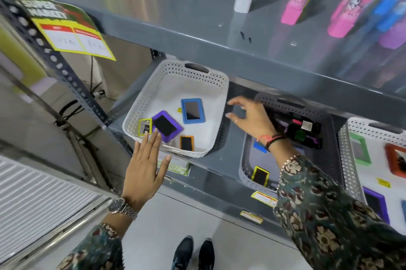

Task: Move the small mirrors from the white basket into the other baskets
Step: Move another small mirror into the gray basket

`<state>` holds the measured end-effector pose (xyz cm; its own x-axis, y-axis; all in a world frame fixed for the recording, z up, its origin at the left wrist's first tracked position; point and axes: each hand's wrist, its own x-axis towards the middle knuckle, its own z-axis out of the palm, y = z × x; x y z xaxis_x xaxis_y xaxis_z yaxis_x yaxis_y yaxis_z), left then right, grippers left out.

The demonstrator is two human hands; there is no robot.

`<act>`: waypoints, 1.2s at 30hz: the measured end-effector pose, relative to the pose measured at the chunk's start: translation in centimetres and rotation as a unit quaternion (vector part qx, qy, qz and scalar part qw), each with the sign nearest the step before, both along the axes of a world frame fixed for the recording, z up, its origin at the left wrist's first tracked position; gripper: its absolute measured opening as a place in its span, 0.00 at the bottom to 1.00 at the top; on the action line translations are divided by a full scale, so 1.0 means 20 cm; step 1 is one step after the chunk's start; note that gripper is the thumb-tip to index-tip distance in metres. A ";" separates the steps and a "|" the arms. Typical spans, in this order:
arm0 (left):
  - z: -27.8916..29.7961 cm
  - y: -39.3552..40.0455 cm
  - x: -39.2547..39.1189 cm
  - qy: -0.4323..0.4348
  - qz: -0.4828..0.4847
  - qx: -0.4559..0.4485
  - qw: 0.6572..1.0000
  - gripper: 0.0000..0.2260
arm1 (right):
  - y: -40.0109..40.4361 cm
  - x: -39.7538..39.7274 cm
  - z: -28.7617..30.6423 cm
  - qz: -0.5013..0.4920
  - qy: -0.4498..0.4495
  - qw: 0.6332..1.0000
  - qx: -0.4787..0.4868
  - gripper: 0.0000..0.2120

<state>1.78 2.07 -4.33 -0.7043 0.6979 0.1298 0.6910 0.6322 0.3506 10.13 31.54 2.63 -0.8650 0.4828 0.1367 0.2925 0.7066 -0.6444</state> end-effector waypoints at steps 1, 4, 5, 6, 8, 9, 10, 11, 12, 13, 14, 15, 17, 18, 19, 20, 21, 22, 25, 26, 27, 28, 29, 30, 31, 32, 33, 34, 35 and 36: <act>0.00 -0.01 -0.01 0.001 0.001 -0.001 1.000 0.29 | -0.06 -0.06 0.01 0.042 -0.009 0.999 0.016 0.14; 0.01 -0.03 -0.02 0.001 -0.004 0.000 1.000 0.29 | -0.23 -0.20 -0.04 0.150 -0.107 0.982 0.031 0.15; 0.01 -0.03 -0.02 -0.002 -0.008 0.001 1.000 0.29 | -0.28 -0.23 -0.07 0.172 -0.141 0.974 0.036 0.16; 0.00 -0.03 -0.02 -0.004 -0.011 0.003 1.000 0.29 | -0.32 -0.25 -0.10 0.189 -0.170 0.966 0.043 0.17; -0.01 -0.03 -0.02 -0.007 -0.014 0.003 1.000 0.30 | -0.37 -0.28 -0.15 0.202 -0.215 0.954 0.046 0.19; -0.01 -0.03 -0.01 -0.010 -0.015 0.004 1.000 0.31 | -0.39 -0.29 -0.17 0.204 -0.229 0.950 0.051 0.18; -0.02 -0.04 -0.01 -0.013 -0.015 0.005 1.000 0.31 | -0.41 -0.30 -0.19 0.211 -0.238 0.946 0.059 0.16; -0.02 -0.04 -0.01 -0.017 -0.015 0.005 1.000 0.32 | -0.42 -0.31 -0.21 0.219 -0.247 0.942 0.065 0.13; -0.02 -0.04 -0.01 -0.021 -0.016 0.004 1.000 0.32 | -0.43 -0.31 -0.21 0.227 -0.256 0.937 0.072 0.11; -0.03 -0.04 -0.01 -0.026 -0.017 0.001 1.000 0.32 | -0.43 -0.32 -0.23 0.232 -0.261 0.934 0.077 0.10; -0.03 -0.05 -0.01 -0.030 -0.017 -0.003 0.999 0.33 | -0.43 -0.32 -0.23 0.233 -0.266 0.932 0.080 0.10; -0.03 -0.05 -0.01 -0.032 -0.017 -0.003 0.999 0.33 | -0.43 -0.33 -0.23 0.233 -0.265 0.932 0.081 0.10; -0.02 -0.04 -0.01 -0.034 -0.016 -0.003 0.999 0.33 | -0.43 -0.34 -0.24 0.232 -0.264 0.933 0.084 0.10; -0.02 -0.04 -0.01 -0.036 -0.016 -0.002 0.999 0.34 | -0.43 -0.34 -0.24 0.232 -0.267 0.932 0.084 0.09; -0.02 -0.04 -0.01 -0.038 -0.016 0.000 0.999 0.34 | -0.43 -0.35 -0.24 0.232 -0.267 0.932 0.083 0.09; -0.01 -0.04 -0.01 -0.040 -0.016 0.001 0.999 0.34 | -0.43 -0.35 -0.24 0.229 -0.268 0.932 0.084 0.08; -0.01 -0.04 -0.01 -0.040 -0.016 -0.001 0.999 0.34 | -0.43 -0.35 -0.25 0.223 -0.267 0.934 0.085 0.08; -0.01 -0.04 -0.01 -0.039 -0.015 -0.005 0.999 0.34 | -0.43 -0.36 -0.25 0.213 -0.269 0.935 0.090 0.07; -0.02 -0.04 -0.01 -0.040 -0.015 -0.011 0.999 0.34 | -0.42 -0.38 -0.26 0.202 -0.285 0.933 0.085 0.18; -0.02 -0.04 -0.01 -0.042 -0.015 -0.012 0.999 0.34 | -0.42 -0.38 -0.26 0.200 -0.289 0.933 0.074 0.23; -0.02 -0.04 -0.01 -0.043 -0.017 -0.014 0.999 0.34 | -0.42 -0.38 -0.27 0.197 -0.285 0.936 0.061 0.25; -0.01 -0.04 -0.01 -0.044 -0.018 -0.012 0.999 0.34 | -0.42 -0.38 -0.27 0.194 -0.276 0.940 0.052 0.25; -0.01 -0.04 -0.01 -0.043 -0.018 -0.011 0.999 0.34 | -0.42 -0.38 -0.28 0.188 -0.265 0.945 0.040 0.24; -0.01 -0.04 -0.01 -0.042 -0.018 -0.010 0.999 0.34 | -0.42 -0.38 -0.29 0.177 -0.252 0.951 0.018 0.23; -0.01 -0.04 -0.01 -0.040 -0.020 -0.010 0.999 0.33 | -0.41 -0.37 -0.29 0.161 -0.237 0.958 -0.011 0.21; 0.00 -0.04 -0.01 -0.038 -0.021 -0.011 0.999 0.33 | -0.41 -0.37 -0.29 0.142 -0.222 0.964 -0.043 0.20; 0.00 -0.04 -0.01 -0.036 -0.022 -0.011 0.999 0.33 | -0.40 -0.36 -0.28 0.123 -0.206 0.968 -0.070 0.19; 0.01 -0.03 -0.01 -0.034 -0.025 -0.012 0.999 0.33 | -0.39 -0.36 -0.27 0.106 -0.191 0.971 -0.093 0.18; 0.02 -0.03 0.00 -0.033 -0.029 -0.013 0.999 0.33 | -0.37 -0.35 -0.26 0.091 -0.178 0.973 -0.114 0.17; 0.03 -0.01 0.01 -0.033 -0.038 -0.014 0.999 0.33 | -0.35 -0.34 -0.25 0.077 -0.164 0.974 -0.137 0.18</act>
<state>1.89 1.79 -3.81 -0.6554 0.7525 0.0654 0.7136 0.5884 0.3802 3.33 24.61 -2.30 -0.9054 0.3241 -0.2742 0.4185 0.5723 -0.7053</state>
